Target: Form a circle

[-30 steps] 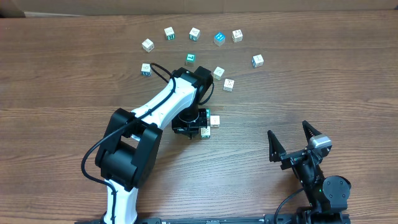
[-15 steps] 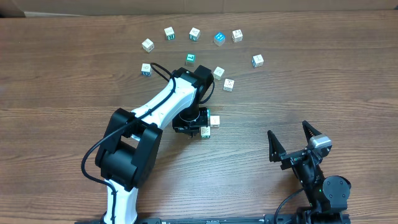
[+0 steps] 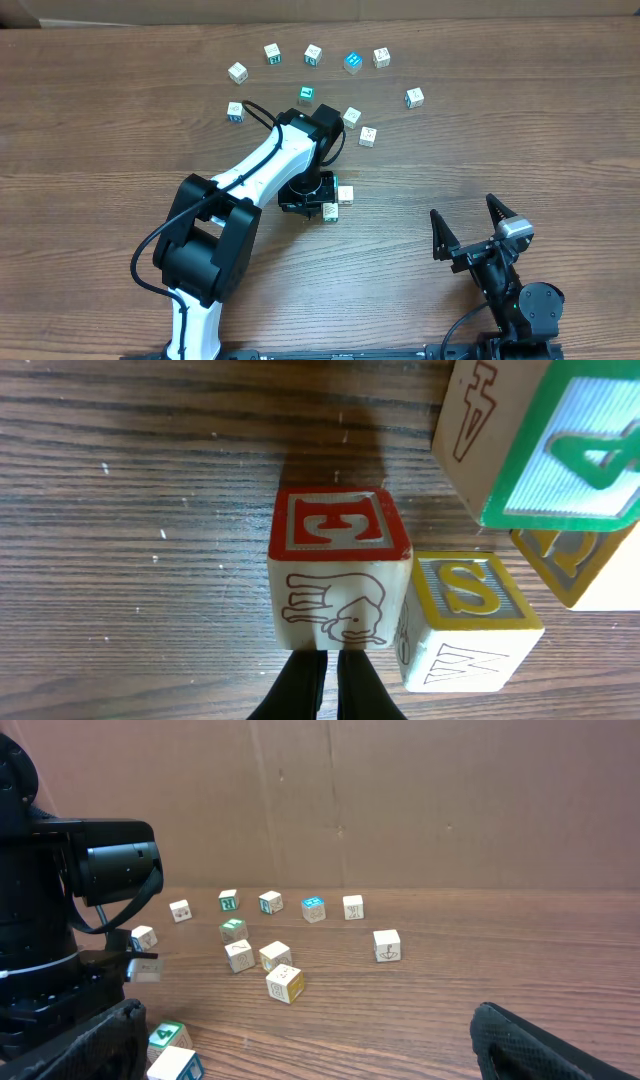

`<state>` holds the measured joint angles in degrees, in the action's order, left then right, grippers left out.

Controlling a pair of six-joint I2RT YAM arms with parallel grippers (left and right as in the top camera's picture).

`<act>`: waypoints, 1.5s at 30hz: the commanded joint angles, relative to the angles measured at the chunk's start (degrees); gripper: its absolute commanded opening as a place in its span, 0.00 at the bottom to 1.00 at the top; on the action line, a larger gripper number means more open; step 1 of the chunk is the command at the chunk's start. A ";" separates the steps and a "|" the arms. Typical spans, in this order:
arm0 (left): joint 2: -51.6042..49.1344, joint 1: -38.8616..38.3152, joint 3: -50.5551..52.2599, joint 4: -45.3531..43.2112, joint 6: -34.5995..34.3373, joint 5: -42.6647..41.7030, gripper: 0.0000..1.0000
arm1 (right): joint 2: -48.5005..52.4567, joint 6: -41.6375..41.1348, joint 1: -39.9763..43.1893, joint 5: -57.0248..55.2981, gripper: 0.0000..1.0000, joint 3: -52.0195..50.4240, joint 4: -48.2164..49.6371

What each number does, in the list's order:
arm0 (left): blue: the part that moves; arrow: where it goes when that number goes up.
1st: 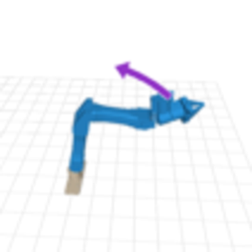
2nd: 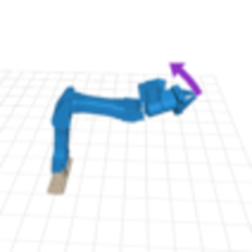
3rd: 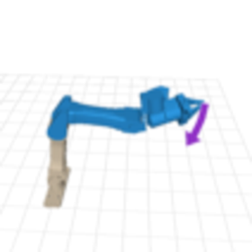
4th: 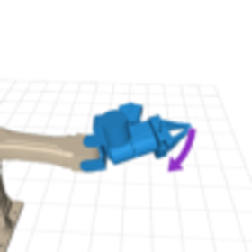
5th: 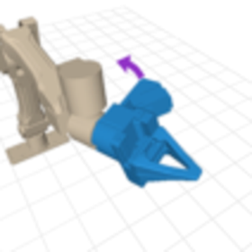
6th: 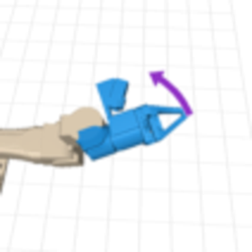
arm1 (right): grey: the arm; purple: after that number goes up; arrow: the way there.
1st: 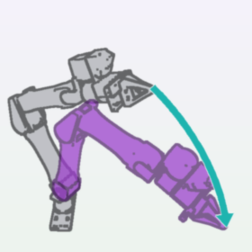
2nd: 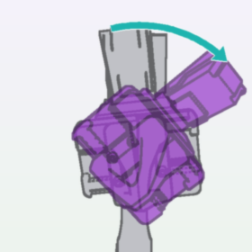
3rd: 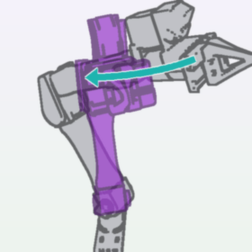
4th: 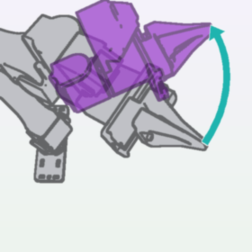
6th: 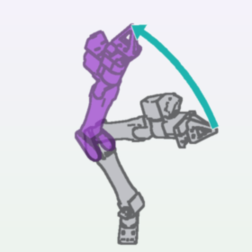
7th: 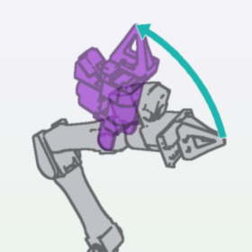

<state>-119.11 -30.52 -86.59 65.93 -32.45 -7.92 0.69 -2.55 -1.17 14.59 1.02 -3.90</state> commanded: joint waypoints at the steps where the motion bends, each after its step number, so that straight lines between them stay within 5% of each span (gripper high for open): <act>1: 1.42 -0.20 0.22 0.13 2.82 -0.44 0.04 | -0.52 0.24 0.17 -0.42 1.00 -0.57 0.35; 12: 1.81 2.78 -4.76 6.62 4.79 1.92 0.04 | -0.52 0.26 0.17 -0.42 1.00 -0.57 0.35; 17: 1.79 3.45 -4.20 5.27 3.72 7.32 0.04 | -0.52 0.24 0.17 -0.42 1.00 -0.57 0.35; 45: 1.79 2.10 1.03 -5.18 2.67 5.49 0.04 | -0.52 0.26 0.17 -0.42 1.00 -0.57 0.35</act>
<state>-119.02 -28.03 -85.84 60.80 -29.39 -1.91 0.69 -2.57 -1.17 14.61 1.02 -3.88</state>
